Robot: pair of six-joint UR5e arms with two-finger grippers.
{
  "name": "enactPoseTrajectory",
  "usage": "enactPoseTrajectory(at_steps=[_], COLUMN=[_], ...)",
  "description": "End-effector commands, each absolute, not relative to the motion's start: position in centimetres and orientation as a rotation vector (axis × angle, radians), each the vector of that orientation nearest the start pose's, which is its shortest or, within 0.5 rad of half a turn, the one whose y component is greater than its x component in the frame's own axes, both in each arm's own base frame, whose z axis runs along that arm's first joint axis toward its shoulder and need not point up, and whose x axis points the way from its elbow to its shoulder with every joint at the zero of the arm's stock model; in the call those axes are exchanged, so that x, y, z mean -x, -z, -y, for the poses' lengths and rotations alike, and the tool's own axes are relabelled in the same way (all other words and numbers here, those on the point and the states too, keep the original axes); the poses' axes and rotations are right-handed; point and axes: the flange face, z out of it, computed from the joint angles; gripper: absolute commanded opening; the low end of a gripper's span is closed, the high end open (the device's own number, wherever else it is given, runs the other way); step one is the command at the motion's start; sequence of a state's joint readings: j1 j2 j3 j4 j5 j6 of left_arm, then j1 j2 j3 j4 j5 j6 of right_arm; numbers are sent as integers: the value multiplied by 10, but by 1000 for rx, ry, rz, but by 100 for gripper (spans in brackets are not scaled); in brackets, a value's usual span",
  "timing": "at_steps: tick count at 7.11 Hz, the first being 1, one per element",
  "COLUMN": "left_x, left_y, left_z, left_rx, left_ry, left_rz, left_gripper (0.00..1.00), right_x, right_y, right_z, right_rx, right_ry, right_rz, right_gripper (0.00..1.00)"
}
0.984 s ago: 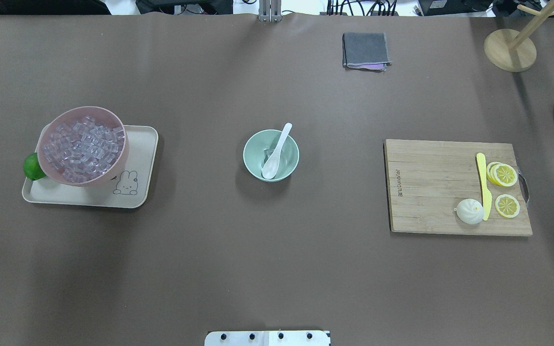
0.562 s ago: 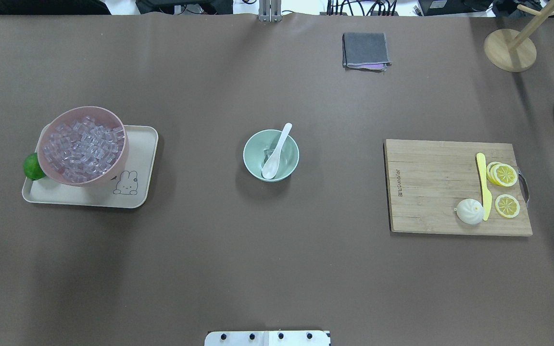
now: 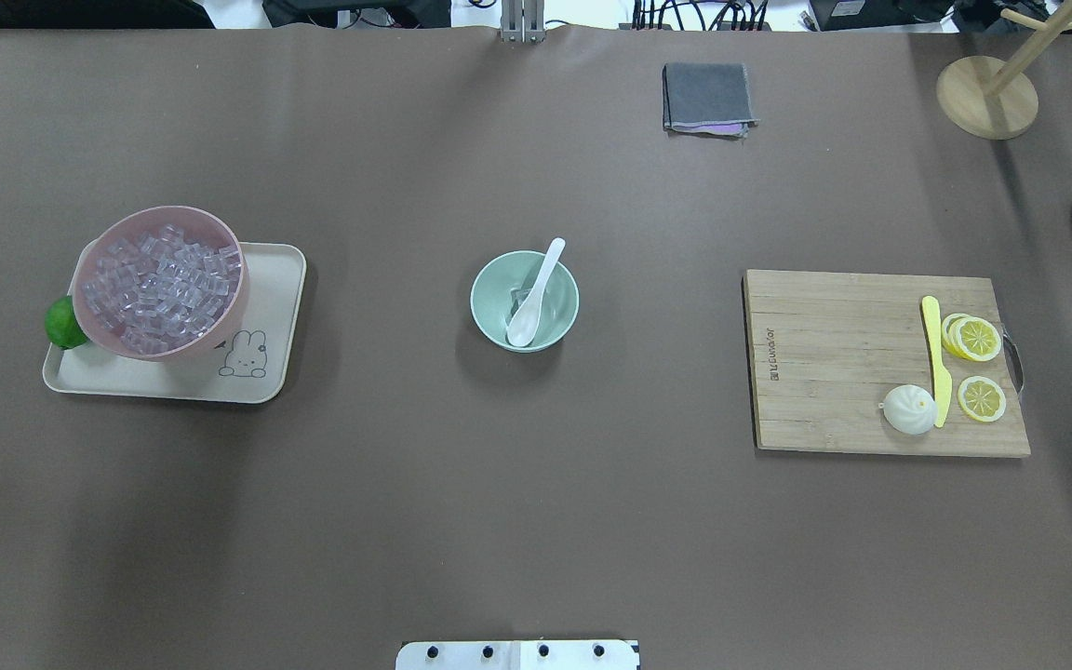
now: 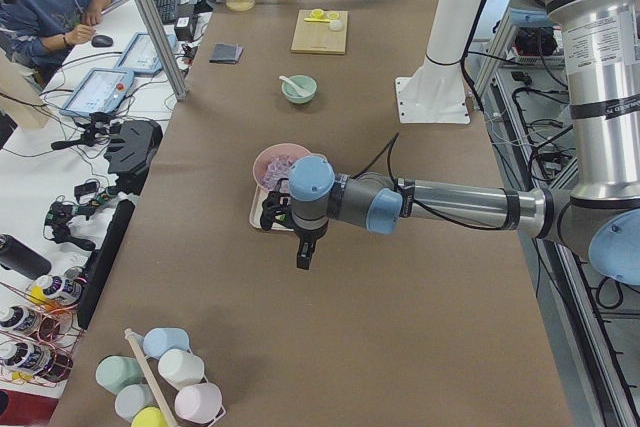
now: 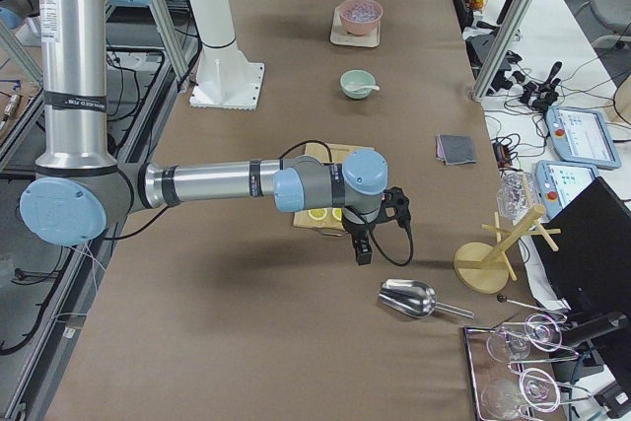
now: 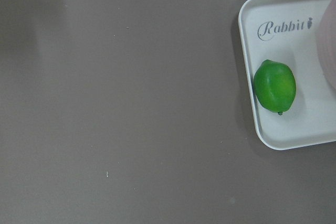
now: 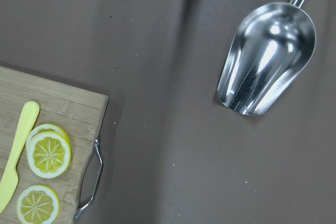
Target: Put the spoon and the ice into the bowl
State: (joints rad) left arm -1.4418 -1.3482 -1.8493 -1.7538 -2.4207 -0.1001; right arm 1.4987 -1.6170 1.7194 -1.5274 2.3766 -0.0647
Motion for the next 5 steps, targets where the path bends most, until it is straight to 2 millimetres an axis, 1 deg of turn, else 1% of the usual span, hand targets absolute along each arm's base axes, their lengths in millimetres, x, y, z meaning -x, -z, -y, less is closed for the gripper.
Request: enactPoseTrajectory(at_steps=[1, 2, 4, 5], left_x=[12, 14, 27, 34], left_y=[-600, -602, -599, -598], left_z=[416, 418, 417, 422], left_rx=[-114, -84, -98, -120], left_ry=[-86, -17, 17, 18], left_rz=[-868, -871, -876, -872], left_gripper=[98, 98, 98, 98], right_x=[-27, -27, -27, -27], right_y=[-605, -606, -607, -604], right_z=[478, 477, 477, 477], right_rx=[-129, -126, -124, -129], right_ry=[187, 186, 186, 186], right_rz=[805, 809, 809, 811], right_gripper=[100, 100, 100, 100])
